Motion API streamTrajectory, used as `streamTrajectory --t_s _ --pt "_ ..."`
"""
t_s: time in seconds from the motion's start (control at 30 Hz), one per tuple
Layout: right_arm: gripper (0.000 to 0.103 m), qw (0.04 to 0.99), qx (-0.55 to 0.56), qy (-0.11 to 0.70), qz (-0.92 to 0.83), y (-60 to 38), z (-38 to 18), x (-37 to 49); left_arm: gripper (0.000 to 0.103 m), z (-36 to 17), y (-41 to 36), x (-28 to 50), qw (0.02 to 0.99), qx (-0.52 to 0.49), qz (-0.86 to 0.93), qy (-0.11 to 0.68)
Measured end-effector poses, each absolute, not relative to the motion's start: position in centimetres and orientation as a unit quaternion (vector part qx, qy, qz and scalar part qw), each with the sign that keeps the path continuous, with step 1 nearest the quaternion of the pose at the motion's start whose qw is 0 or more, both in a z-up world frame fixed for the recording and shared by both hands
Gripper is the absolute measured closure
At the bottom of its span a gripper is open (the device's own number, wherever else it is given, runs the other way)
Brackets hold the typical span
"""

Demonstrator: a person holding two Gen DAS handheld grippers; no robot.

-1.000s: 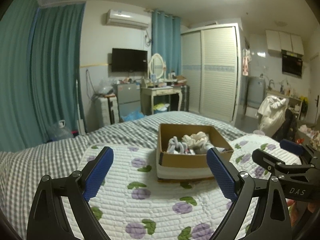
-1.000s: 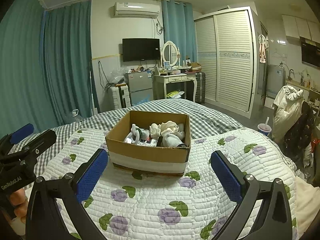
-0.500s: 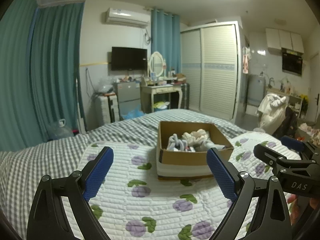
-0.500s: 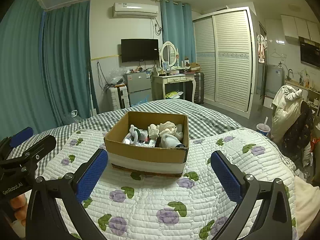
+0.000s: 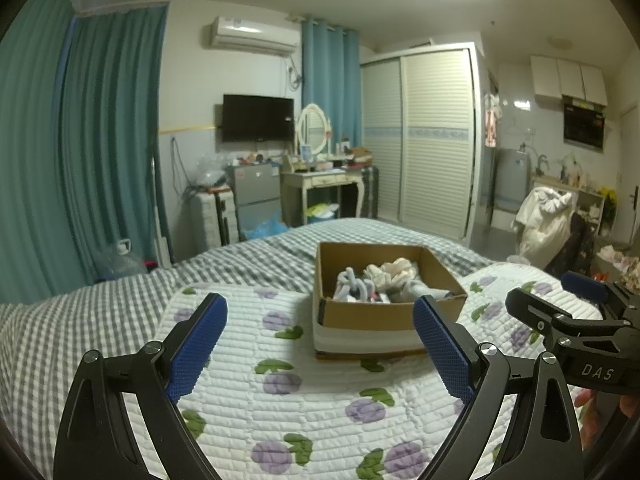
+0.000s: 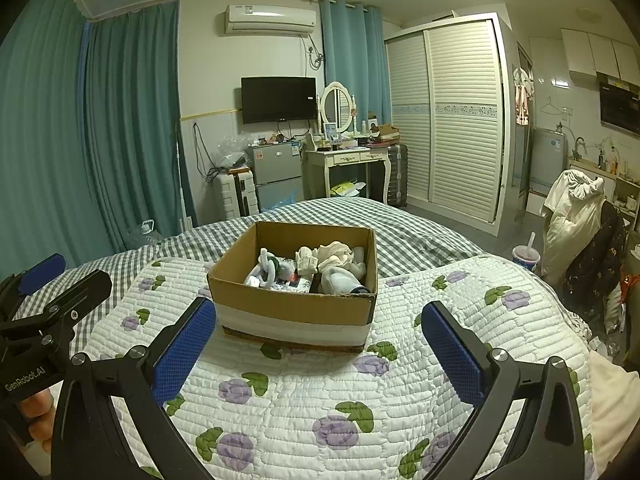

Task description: Organize soft objects

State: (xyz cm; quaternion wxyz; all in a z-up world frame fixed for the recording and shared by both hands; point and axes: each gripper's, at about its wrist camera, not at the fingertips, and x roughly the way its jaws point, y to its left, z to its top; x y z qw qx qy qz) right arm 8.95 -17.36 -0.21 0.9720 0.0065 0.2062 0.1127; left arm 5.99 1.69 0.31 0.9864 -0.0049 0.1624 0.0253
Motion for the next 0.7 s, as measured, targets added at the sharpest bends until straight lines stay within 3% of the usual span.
streamTrajectory --t_s 0.7 --pt "0.000 0.970 0.008 0.213 0.115 -17.13 -0.93 8.93 0.007 0.07 1.63 5.82 0.986 -0.006 0.030 0.166"
